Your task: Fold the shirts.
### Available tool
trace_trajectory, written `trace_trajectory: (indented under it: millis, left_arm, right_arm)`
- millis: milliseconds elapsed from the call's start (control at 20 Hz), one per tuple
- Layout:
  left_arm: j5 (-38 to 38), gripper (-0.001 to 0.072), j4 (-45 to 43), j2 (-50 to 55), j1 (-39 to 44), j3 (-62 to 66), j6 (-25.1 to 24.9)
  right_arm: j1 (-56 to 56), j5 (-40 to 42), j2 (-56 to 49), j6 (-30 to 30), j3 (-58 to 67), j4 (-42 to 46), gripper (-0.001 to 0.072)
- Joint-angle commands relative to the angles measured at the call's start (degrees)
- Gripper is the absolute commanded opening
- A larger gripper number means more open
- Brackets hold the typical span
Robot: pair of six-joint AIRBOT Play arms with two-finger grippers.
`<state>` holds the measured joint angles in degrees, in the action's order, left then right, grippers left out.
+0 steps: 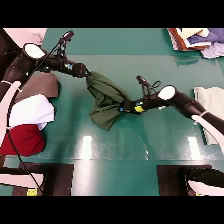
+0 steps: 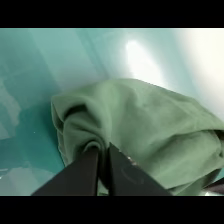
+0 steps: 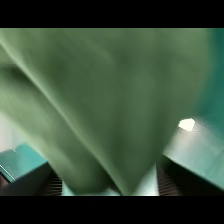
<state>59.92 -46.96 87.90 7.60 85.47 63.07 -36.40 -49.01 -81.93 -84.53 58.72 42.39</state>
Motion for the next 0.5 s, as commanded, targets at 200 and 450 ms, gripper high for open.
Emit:
trace_trajectory:
  millis: [200,450]
  left_arm:
    - [0.2,0.0027,-2.0,-1.8,-0.2,0.7,0.0]
    - [-0.7,0.0027,-9.9,-11.4,-0.2,10.8,0.0]
  right_arm:
    - [-0.9,1.5,-3.9,0.9,5.0,1.5,0.0017]
    - [10.3,-8.1,8.8,-5.9,5.0,17.1,0.0016]
